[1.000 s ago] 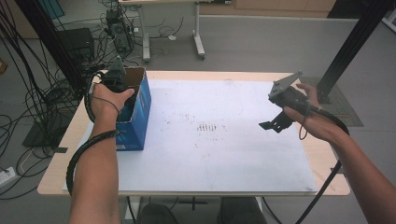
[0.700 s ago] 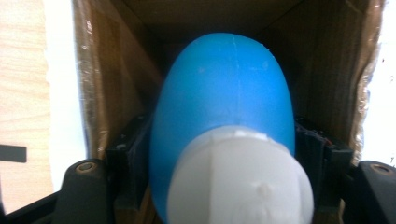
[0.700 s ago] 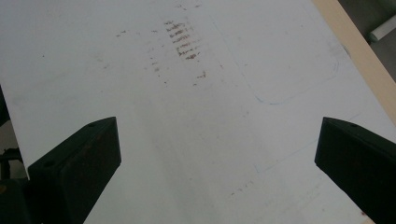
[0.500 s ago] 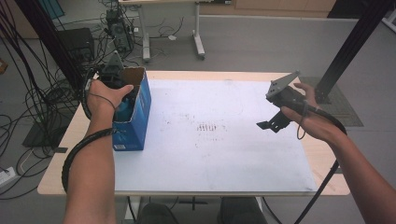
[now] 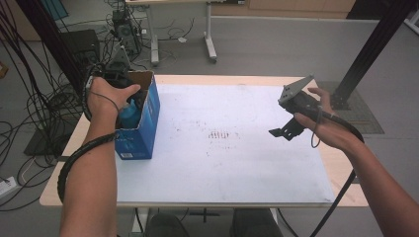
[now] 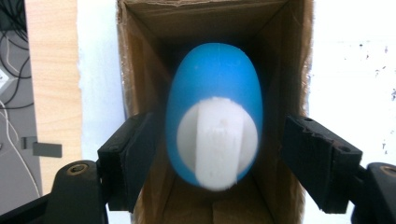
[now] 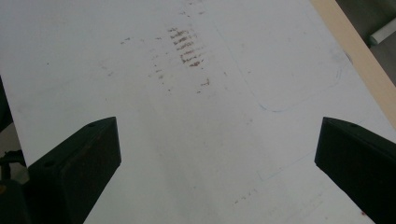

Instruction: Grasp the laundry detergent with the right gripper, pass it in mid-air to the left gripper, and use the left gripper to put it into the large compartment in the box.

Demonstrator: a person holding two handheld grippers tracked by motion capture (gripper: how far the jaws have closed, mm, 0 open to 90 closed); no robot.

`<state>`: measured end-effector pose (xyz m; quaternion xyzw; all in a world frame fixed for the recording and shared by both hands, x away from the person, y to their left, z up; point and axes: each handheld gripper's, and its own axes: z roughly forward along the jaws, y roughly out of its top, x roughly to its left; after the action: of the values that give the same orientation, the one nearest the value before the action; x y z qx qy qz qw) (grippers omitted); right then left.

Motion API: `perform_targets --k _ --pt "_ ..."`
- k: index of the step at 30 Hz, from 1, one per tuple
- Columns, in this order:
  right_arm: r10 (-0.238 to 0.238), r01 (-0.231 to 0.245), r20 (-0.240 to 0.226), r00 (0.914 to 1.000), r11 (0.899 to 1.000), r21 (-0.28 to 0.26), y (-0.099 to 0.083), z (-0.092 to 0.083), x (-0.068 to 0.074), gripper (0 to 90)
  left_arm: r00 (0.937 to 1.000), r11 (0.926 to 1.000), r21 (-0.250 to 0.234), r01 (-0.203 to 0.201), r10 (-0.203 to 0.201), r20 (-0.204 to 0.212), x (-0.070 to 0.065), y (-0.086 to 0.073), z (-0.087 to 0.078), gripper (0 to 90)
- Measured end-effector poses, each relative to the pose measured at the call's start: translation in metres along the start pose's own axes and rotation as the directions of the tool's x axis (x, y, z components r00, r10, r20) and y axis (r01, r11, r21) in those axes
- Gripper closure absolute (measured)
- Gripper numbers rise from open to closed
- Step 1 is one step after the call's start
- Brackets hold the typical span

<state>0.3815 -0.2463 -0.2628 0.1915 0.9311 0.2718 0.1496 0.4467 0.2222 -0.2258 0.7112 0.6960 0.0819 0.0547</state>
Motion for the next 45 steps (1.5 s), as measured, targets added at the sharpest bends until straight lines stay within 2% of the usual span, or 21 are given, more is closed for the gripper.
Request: perform_targets --k 5,10,14,22,28,39,45 --pt "0.009 -0.009 0.006 0.9999 1.0 0.01 0.0 0.001 0.002 0.3 0.9999 0.9982 -0.059 -0.015 0.014 -0.009 0.001 -0.004 -0.019 24.4" --pt "0.014 -0.014 0.017 0.9998 1.0 0.026 0.001 -0.001 0.002 0.3 0.9993 0.9954 -0.088 -0.037 0.038 0.005 -0.004 -0.004 -0.033 21.6" --pt "0.001 -0.002 0.028 0.9996 0.999 0.038 0.006 -0.003 0.005 0.3 0.9967 0.991 -0.113 -0.071 0.075 0.032 -0.016 -0.003 -0.042 18.1" --pt "-0.026 0.025 0.042 0.9988 0.999 0.048 0.013 -0.009 0.006 0.3 0.9873 0.9794 -0.144 -0.141 0.15 0.052 -0.049 0.008 -0.055 13.6" --pt "-0.026 0.024 0.044 0.9987 0.999 0.043 0.009 -0.015 0.001 0.3 0.9814 0.9734 -0.157 -0.166 0.179 0.07 -0.071 0.02 -0.053 9.8" --pt "-0.009 0.007 0.041 0.9991 0.999 0.037 0.001 -0.02 -0.008 0.3 0.9617 0.956 -0.16 -0.246 0.261 0.083 -0.116 0.045 -0.034 7.5" --pt "-0.014 0.013 0.037 0.9992 0.999 0.042 -0.001 -0.023 -0.009 0.3 0.9543 0.9486 -0.162 -0.272 0.288 0.081 -0.138 0.054 -0.027 7.2"
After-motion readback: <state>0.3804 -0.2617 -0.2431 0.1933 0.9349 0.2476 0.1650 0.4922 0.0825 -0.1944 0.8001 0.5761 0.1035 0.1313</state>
